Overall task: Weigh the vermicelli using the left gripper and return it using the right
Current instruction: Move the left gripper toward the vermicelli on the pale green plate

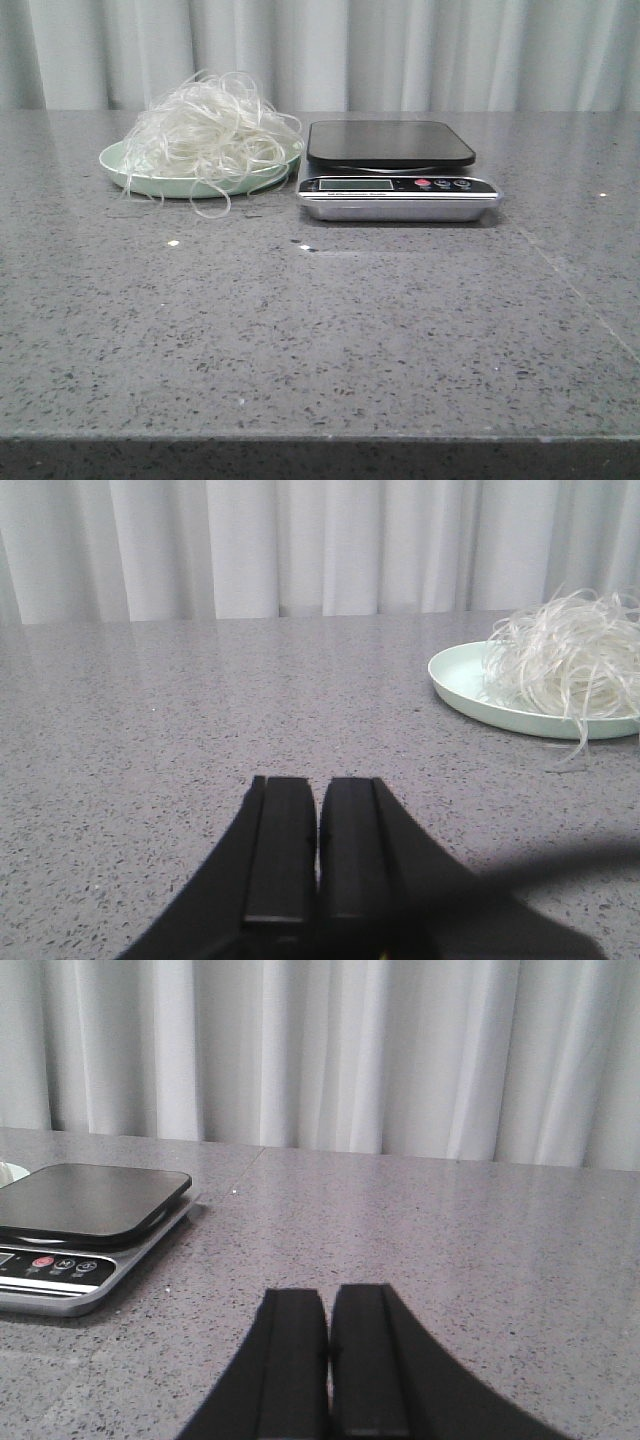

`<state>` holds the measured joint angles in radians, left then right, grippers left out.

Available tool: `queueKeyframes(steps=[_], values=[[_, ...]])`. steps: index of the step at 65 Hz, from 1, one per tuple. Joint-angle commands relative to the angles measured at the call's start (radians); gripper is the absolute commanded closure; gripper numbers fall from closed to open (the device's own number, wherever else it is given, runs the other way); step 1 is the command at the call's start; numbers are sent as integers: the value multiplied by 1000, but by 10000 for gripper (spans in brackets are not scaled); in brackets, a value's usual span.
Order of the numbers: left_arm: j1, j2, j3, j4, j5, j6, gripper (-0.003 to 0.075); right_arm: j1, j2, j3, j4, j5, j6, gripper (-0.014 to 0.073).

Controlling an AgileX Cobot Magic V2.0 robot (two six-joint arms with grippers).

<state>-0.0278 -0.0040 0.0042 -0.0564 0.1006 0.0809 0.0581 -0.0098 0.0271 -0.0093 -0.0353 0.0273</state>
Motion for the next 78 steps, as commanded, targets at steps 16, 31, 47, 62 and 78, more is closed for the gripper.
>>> queueKeyframes(steps=[16, 31, 47, 62, 78], values=[[0, -20, 5, 0, -78, -10, 594, -8, -16, -8, -12, -76, 0, 408], [0, -20, 5, 0, -78, -10, 594, -8, -16, -8, -12, -76, 0, 408], [0, -20, 5, 0, -83, -10, 594, -8, -16, -8, -12, -76, 0, 408], [0, -20, 5, -25, -174, -10, 594, -8, -16, -7, -12, -75, 0, 408], [0, -8, -123, -157, -262, -1, 594, -8, -16, -7, -12, -75, 0, 408]])
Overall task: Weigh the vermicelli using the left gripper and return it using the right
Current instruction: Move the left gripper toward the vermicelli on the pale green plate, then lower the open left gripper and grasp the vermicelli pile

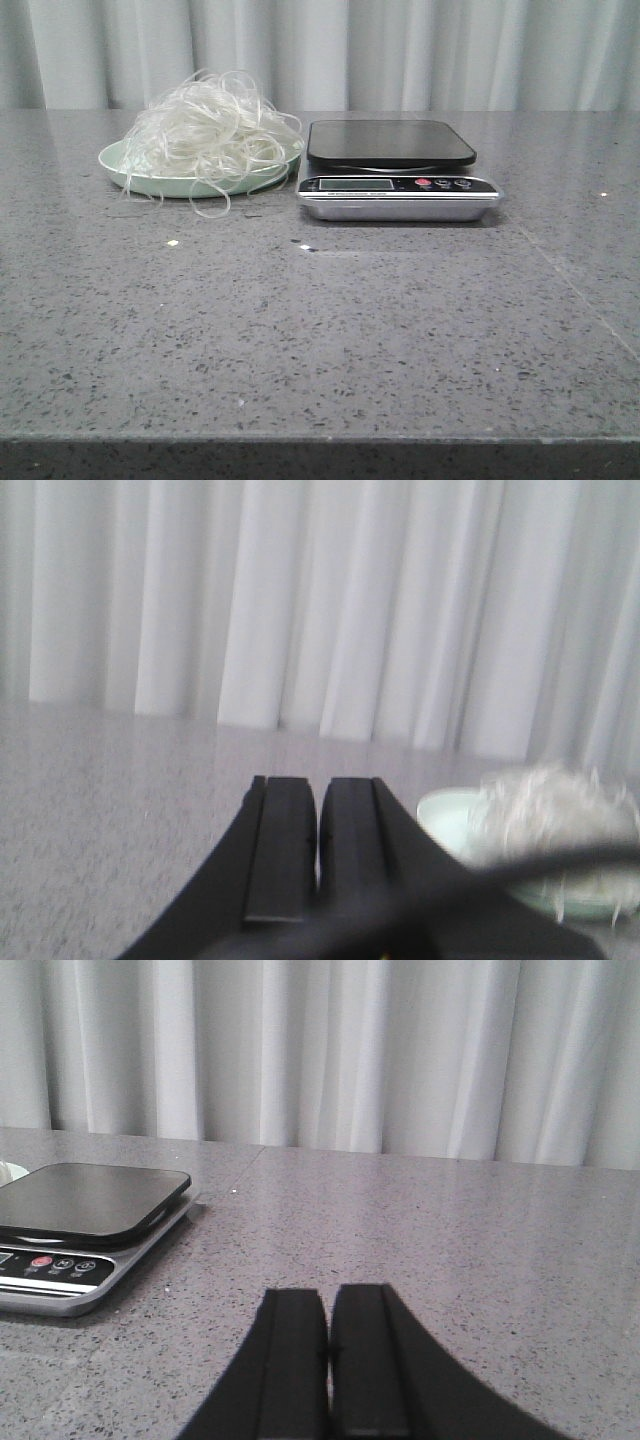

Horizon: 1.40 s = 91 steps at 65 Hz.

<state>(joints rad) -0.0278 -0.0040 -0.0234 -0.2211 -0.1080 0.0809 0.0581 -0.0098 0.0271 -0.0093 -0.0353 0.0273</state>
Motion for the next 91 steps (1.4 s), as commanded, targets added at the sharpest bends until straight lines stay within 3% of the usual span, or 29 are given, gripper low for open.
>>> queueKeyframes(steps=[1, 12, 23, 35, 51, 55, 59, 67, 71, 75, 91], values=[[0, -2, -122, 34, -26, -1, 594, -8, -16, -7, -12, -75, 0, 408], [0, 111, -341, 105, 198, -1, 594, -8, -16, -7, -12, -75, 0, 408], [0, 254, -497, -39, 350, -1, 594, -8, -16, -7, -12, -75, 0, 408], [0, 351, -504, -41, 305, -1, 594, -8, -16, -7, -12, -75, 0, 408], [0, 429, -507, -41, 352, -1, 588, -8, -16, -7, -12, -75, 0, 408], [0, 446, -524, -41, 379, 13, 546, -8, -16, -7, -12, -75, 0, 408], [-14, 472, -546, -41, 399, 35, 451, -8, -16, -7, -12, -75, 0, 408], [-77, 550, -607, -41, 404, 47, 152, -8, -16, -7, -12, -75, 0, 408], [-122, 614, -652, -41, 411, 88, 50, -8, -16, -7, -12, -75, 0, 408], [-157, 685, -703, -41, 432, 90, 20, -8, -17, -7, -12, -75, 0, 408], [-283, 1041, -968, -41, 488, 103, 19, -8, -17, -7, -12, -75, 0, 408]])
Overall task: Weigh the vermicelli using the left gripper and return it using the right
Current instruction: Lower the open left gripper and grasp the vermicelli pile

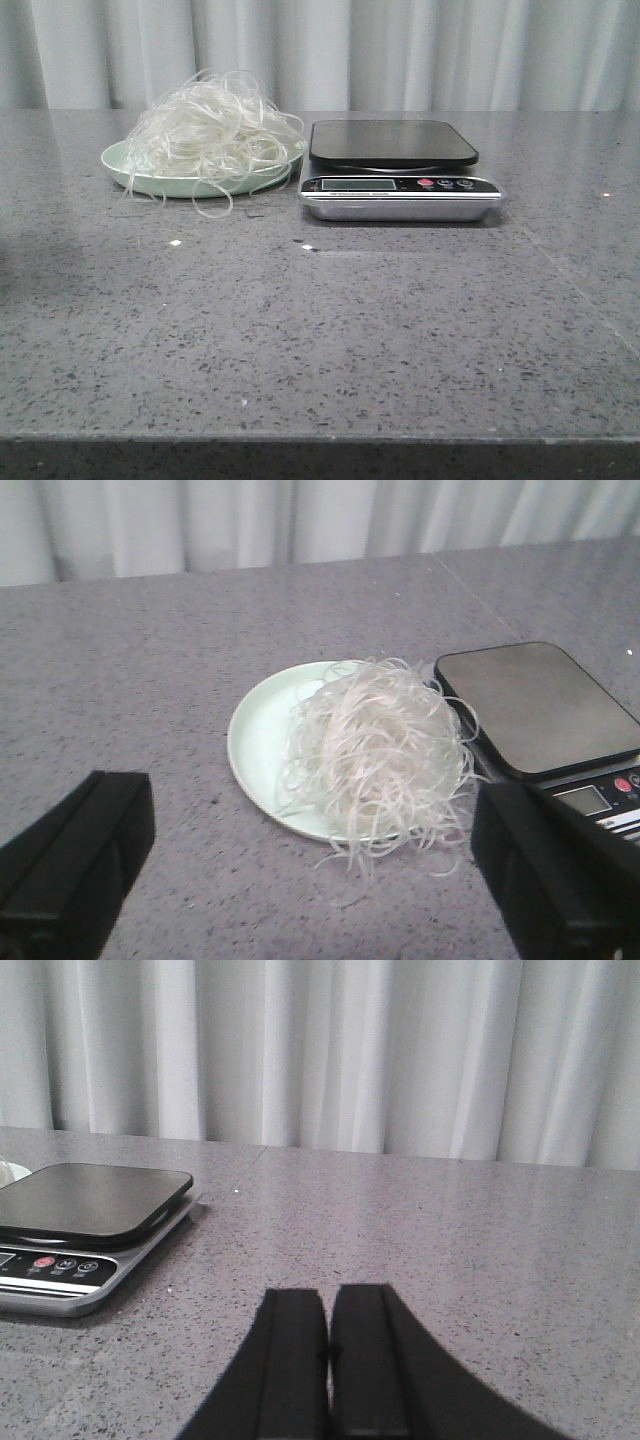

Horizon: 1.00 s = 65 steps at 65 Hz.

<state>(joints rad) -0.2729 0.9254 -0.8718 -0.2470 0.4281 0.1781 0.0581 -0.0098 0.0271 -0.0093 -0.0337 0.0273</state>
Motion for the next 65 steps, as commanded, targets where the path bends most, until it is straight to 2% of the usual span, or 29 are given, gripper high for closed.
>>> queueKeyframes(steps=[1, 15, 27, 55, 60, 65], values=[[-46, 141, -144, -15, -46, 6, 19, -8, -17, -7, -12, -76, 0, 408], [-73, 425, -383, -13, 58, 6, 19, -8, -17, -7, -12, -76, 0, 408], [-73, 612, -524, -13, 160, 6, 19, -8, -17, -7, -12, -76, 0, 408], [-73, 874, -640, -9, 278, 6, 20, -8, -17, -7, -12, -76, 0, 408], [-73, 898, -646, -4, 308, 6, 63, -8, -17, -7, -12, -76, 0, 408], [-73, 909, -654, 12, 319, 6, 186, -8, -17, -7, -12, -76, 0, 408]])
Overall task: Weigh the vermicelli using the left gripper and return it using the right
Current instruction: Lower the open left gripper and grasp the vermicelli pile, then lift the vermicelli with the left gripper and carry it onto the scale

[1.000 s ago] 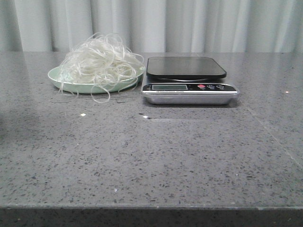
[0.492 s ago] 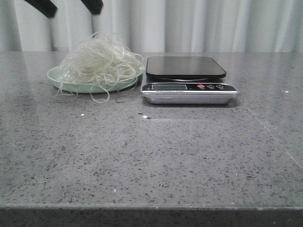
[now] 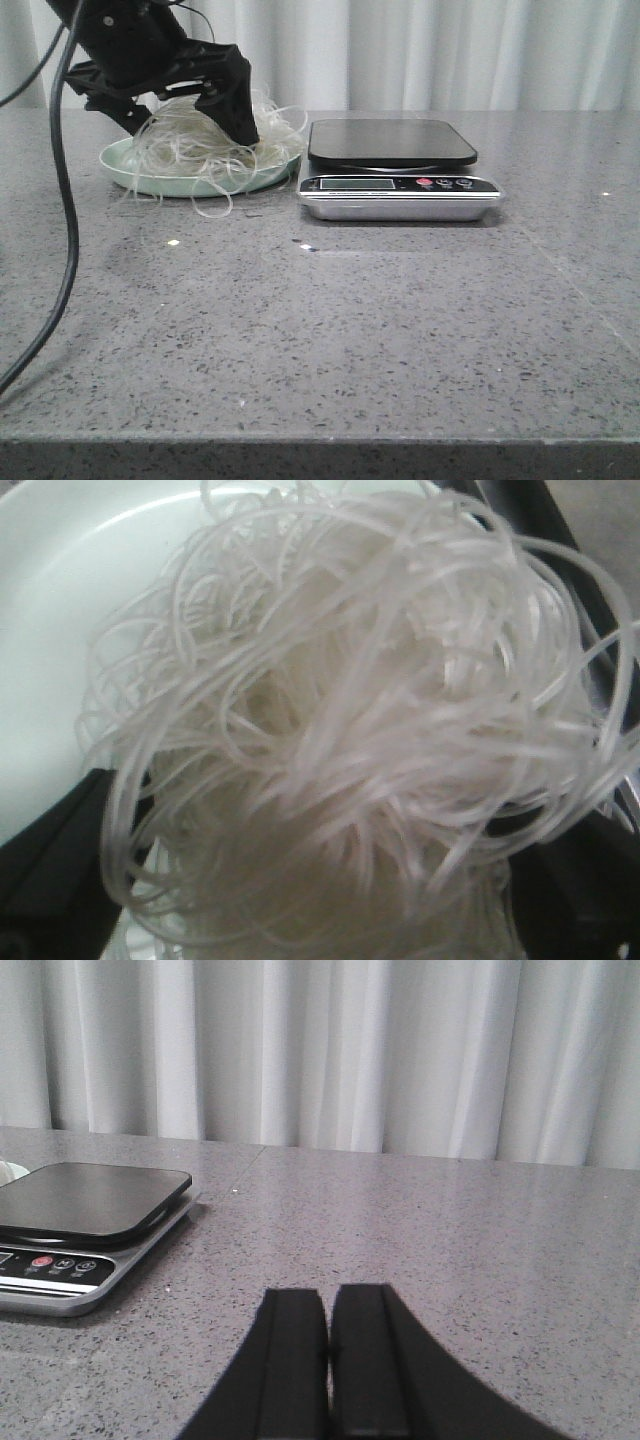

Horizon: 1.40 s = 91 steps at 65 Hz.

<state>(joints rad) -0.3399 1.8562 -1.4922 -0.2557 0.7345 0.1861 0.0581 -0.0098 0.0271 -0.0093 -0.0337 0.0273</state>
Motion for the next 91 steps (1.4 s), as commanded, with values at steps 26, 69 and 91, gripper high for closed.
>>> queueKeyframes(steps=[26, 69, 91], values=[[-99, -31, -326, 16, 68, 3, 594, -8, -17, -7, -12, -76, 0, 408], [-267, 139, -482, 40, 49, 23, 225, -8, -17, -7, -12, -76, 0, 408], [-226, -12, -498, 36, 72, 20, 240, -8, -17, -7, -12, -76, 0, 408]])
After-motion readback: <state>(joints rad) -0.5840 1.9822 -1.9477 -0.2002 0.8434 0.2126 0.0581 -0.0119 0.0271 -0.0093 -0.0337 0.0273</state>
